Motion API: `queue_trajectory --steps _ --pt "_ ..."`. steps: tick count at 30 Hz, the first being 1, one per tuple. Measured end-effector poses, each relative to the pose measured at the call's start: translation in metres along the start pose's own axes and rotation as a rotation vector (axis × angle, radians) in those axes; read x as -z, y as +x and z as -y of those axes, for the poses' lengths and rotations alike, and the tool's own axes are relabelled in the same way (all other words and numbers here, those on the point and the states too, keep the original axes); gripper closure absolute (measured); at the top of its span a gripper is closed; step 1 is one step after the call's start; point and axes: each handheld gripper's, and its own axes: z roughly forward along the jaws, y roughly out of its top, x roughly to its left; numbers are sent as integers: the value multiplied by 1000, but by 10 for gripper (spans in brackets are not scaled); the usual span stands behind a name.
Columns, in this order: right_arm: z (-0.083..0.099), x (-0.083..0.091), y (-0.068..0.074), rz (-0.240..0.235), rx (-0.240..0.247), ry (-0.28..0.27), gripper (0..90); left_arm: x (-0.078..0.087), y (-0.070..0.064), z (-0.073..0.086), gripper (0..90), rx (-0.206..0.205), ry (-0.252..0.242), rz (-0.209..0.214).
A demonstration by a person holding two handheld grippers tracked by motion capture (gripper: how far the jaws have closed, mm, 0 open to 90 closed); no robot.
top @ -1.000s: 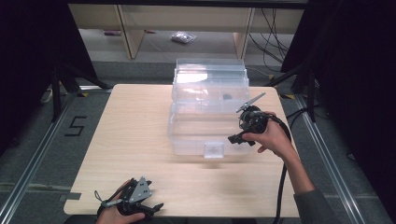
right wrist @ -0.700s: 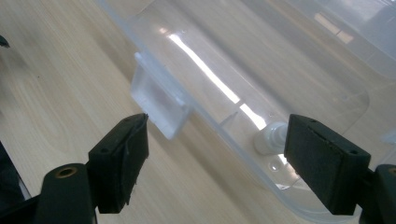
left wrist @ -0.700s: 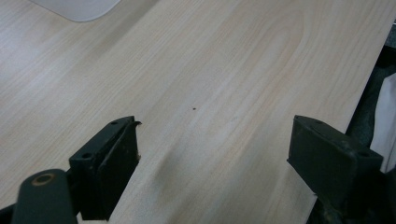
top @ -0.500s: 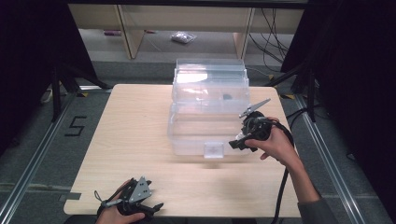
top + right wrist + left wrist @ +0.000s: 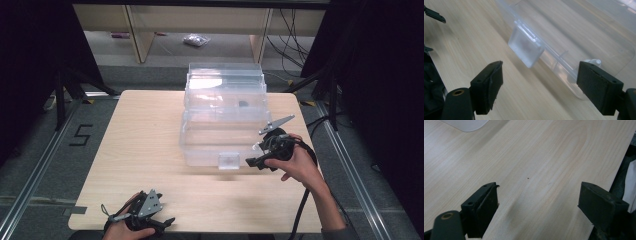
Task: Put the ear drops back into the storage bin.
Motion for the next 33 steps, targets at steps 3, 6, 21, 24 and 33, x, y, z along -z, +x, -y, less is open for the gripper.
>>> queue_trajectory --steps 3,6,21,24,33 --pt "3 0 4 11 -21 -11 221 0 0 0 156 1 2 1" --pt "7 1 6 8 -10 -36 228 0 0 0 156 1 3 0" --pt "27 1 15 -6 -3 -62 222 -1 0 0 156 4 3 2" --pt "32 -1 19 -1 4 -81 222 -1 0 0 155 3 4 3" --pt "54 -11 27 38 24 -117 224 0 -1 0 155 6 4 -1"
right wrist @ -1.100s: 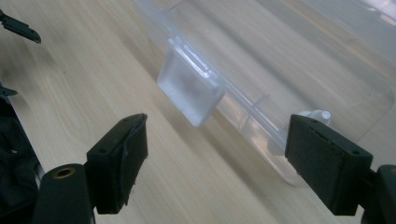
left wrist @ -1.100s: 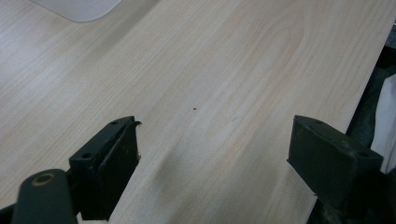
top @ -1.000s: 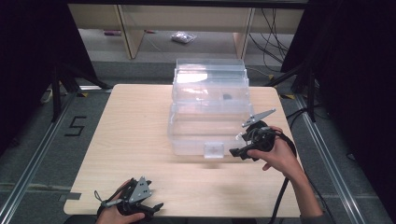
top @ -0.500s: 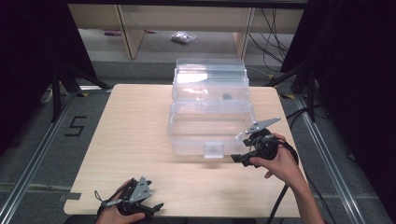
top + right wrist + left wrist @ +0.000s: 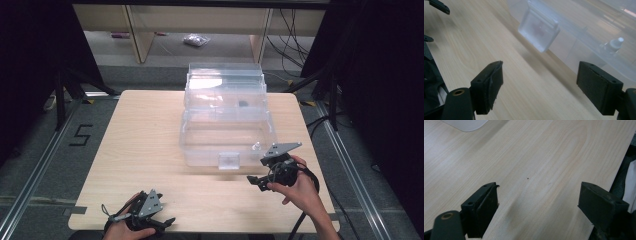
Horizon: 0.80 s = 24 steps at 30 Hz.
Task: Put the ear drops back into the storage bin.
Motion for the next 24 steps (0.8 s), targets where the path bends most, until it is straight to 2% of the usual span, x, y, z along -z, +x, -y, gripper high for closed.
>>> queue_trajectory --steps 1,2,3,6,8,10,12,13,14,15,17,20,21,22,23,24 --pt "3 -1 0 -1 6 -6 227 0 -1 0 155 9 -15 11" --pt "5 -3 2 9 -11 -34 237 0 1 0 156 -13 -1 0" --pt "8 -3 4 36 -33 -38 238 0 1 0 156 -10 -4 1" --pt "16 -7 6 38 -39 -39 236 0 0 0 155 -4 0 0" --pt "23 -11 10 24 -67 -42 232 0 -1 0 155 6 -1 -1" --pt "30 -14 10 27 -42 -47 232 0 -1 0 155 10 -1 1" --pt "36 -15 13 17 -70 -40 228 0 -1 0 155 9 0 0" --pt "39 -17 12 21 -49 -54 224 0 -1 0 155 4 0 -1" --pt "41 -18 13 17 -58 -58 219 0 0 0 155 -5 -2 -1" --pt "44 -18 16 11 -94 -33 218 0 0 0 155 -6 -2 0" --pt "49 -21 16 11 -71 -58 211 0 0 0 155 -6 -1 0" --pt "54 -23 19 7 -99 -54 208 0 0 0 155 -7 -1 0" --pt "56 -25 19 9 -78 -60 203 1 0 0 155 0 -8 12" --pt "57 -26 18 4 -59 -55 198 0 0 0 155 -6 -12 3" --pt "59 -26 20 3 -77 -45 196 0 0 0 155 -6 -11 3" --pt "61 -28 19 7 -64 -62 193 0 0 0 155 -5 -11 4"
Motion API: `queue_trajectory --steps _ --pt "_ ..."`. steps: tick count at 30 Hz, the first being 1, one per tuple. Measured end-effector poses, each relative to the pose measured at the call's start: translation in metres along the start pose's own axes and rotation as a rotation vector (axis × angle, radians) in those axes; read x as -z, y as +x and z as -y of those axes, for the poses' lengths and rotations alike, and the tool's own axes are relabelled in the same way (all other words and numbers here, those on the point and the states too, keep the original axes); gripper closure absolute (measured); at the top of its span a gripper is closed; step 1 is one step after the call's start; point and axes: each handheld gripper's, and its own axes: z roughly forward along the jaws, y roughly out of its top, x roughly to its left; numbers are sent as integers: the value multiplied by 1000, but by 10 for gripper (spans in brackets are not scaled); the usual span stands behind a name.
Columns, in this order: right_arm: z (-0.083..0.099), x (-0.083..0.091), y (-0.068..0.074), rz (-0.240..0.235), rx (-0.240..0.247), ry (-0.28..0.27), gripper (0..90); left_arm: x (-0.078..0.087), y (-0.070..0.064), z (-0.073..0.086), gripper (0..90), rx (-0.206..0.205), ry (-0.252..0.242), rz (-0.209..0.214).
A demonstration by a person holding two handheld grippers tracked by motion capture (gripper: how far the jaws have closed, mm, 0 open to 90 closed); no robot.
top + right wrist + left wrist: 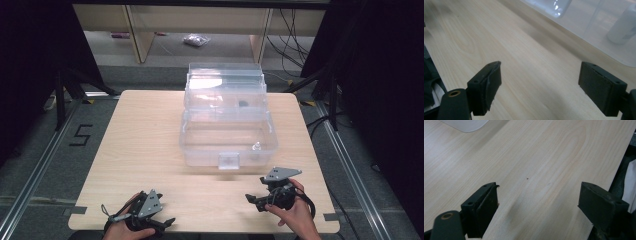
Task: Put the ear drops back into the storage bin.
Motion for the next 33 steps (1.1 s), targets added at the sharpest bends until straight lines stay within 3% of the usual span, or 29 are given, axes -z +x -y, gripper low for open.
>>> queue_trajectory --steps 1,2,3,6,8,10,11,12,14,15,19,20,21,22,25,26,28,33 --pt "2 0 2 -9 -20 7 191 0 0 0 155 -1 4 -1" --pt "4 0 0 -10 4 11 190 1 0 0 155 -3 8 -4" --pt "7 -1 3 -6 -30 14 187 1 0 0 155 -3 7 -3" --pt "13 -3 2 -13 -11 24 185 1 0 -1 155 -4 8 -4" --pt "17 -3 5 -21 -39 30 174 1 0 -1 155 -4 6 -3" --pt "19 -5 3 -20 -15 11 169 0 0 0 155 -4 7 -3" --pt "20 -3 7 -19 -60 34 167 0 0 0 155 -4 8 -4" --pt "21 -4 5 -15 -26 21 165 0 0 0 155 -4 7 -4" --pt "23 -2 8 -23 -52 51 165 1 0 -1 155 -4 6 -3" --pt "24 -5 6 -18 -17 28 165 1 0 -1 154 -3 5 -3" --pt "27 -1 7 -2 -37 63 165 0 0 0 154 -6 -1 -5" --pt "28 -2 8 -2 -45 43 165 1 -1 0 154 -3 -3 -2" --pt "29 -2 7 -8 -21 33 165 0 -1 0 155 -3 -4 -2" --pt "30 -1 8 -3 -47 41 165 0 0 0 154 -4 0 -2" --pt "33 0 9 18 -42 41 165 0 -1 0 154 11 5 -2" --pt "32 3 9 10 -50 65 165 0 -1 0 154 9 5 -3" --pt "33 1 9 16 -52 50 165 0 -2 0 154 15 2 0" --pt "32 2 9 27 -43 60 165 0 -1 0 154 6 6 -1"
